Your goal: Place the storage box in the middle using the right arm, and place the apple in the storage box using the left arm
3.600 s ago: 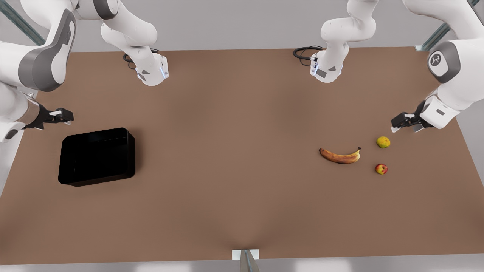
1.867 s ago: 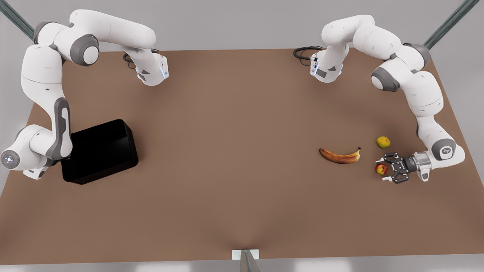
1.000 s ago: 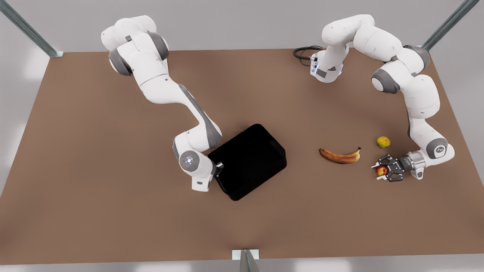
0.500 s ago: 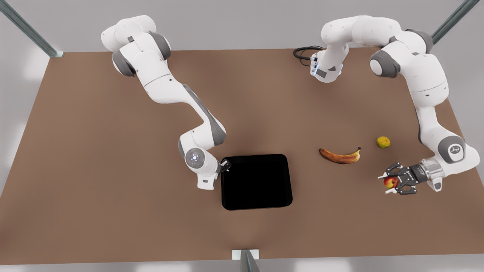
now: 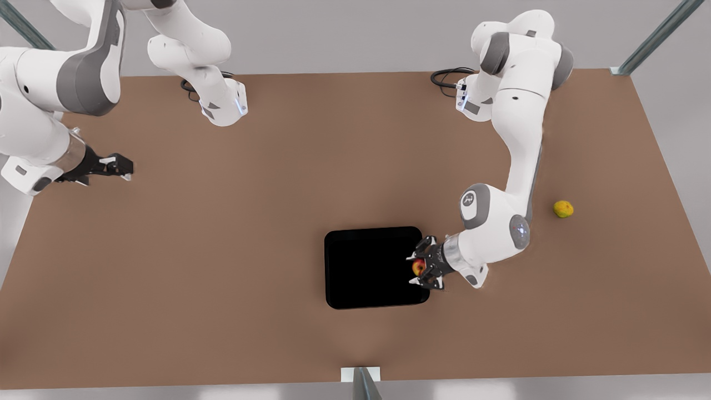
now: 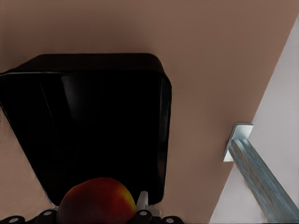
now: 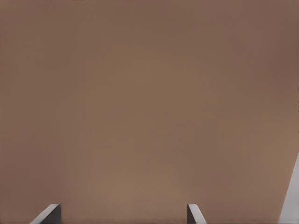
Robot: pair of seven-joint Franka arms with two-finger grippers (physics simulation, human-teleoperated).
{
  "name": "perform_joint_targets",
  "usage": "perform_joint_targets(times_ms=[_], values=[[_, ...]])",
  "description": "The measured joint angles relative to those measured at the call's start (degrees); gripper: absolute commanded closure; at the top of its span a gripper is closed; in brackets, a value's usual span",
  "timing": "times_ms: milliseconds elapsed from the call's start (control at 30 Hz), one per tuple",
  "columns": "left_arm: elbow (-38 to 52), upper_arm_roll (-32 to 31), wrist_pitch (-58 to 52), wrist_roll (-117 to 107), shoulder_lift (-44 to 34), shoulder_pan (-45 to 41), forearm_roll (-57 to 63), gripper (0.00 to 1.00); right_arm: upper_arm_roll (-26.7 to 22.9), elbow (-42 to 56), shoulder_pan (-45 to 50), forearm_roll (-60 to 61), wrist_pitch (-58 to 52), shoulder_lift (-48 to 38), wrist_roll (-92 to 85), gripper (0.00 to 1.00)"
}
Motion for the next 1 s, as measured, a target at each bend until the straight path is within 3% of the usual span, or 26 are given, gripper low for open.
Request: perform_joint_targets(times_ms=[167, 200, 233, 433, 533, 667, 733, 767, 800, 833, 867, 933, 1000], values=[[-0.3, 0.4, 5.9, -3.0, 5.5, -6.9, 6.5, 0.46, -0.1, 0.0, 0.2, -0.2, 0.0, 0.1, 0.1, 0.00], [-0.3, 0.4, 6.4, -2.9, 6.2, -6.9, 7.9, 0.16, -0.1, -0.1, 0.1, -0.2, 0.0, 0.2, 0.1, 0.00], [-0.2, 0.4, 6.5, -2.2, 6.9, -6.9, 9.9, 0.00, -0.1, -0.1, 0.0, -0.2, 0.0, 0.2, 0.1, 0.00], [0.3, 0.4, 6.7, -1.7, 6.8, -6.9, 22.4, 0.00, -0.2, 0.0, 0.1, -0.2, -0.6, 0.2, 0.1, 0.00], [0.1, 0.4, 5.3, 5.8, 2.2, -6.8, 25.3, 0.00, -0.2, 0.2, -0.2, -0.2, -0.8, 0.3, 0.0, 0.00], [-0.2, 0.4, -16.0, 42.9, -10.9, 3.6, 26.8, 0.00, -0.2, 0.2, -0.1, -1.0, -0.8, 0.4, 0.0, 0.00], [0.1, 0.8, -19.7, 63.2, -14.3, 11.3, 26.8, 0.00, -0.2, 0.2, -0.2, -1.0, -0.8, 0.3, 0.0, 0.00], [-0.2, 4.4, -24.6, 77.7, -17.3, 12.7, 26.9, 0.00, -0.2, 0.2, -0.2, -1.0, -0.8, 0.3, 0.0, 0.00], [-3.0, 7.2, -30.7, 88.3, -22.5, 13.4, 27.0, 0.00, -0.2, 0.2, -0.2, -1.0, -0.8, 0.4, 0.0, 0.00], [-13.4, 7.5, -28.6, 94.0, -31.6, 14.1, 27.1, 0.00, -0.2, 0.1, -0.1, -1.0, -0.8, 0.4, 0.0, 0.00], [-17.8, 7.6, -28.6, 99.6, -36.3, 15.7, 27.3, 0.00, -0.2, 0.1, -0.1, -1.0, -0.8, 0.4, 0.0, 0.00], [-13.8, 1.2, -31.3, 100.0, -30.6, 22.1, 28.4, 0.00, -0.2, 0.1, -0.1, -1.0, -1.3, 0.4, 0.0, 0.00], [-10.5, 0.7, -31.9, 99.4, -27.4, 19.3, 29.3, 0.00, -0.2, 0.1, -0.2, -1.0, -1.5, 0.4, 0.0, 0.00]])
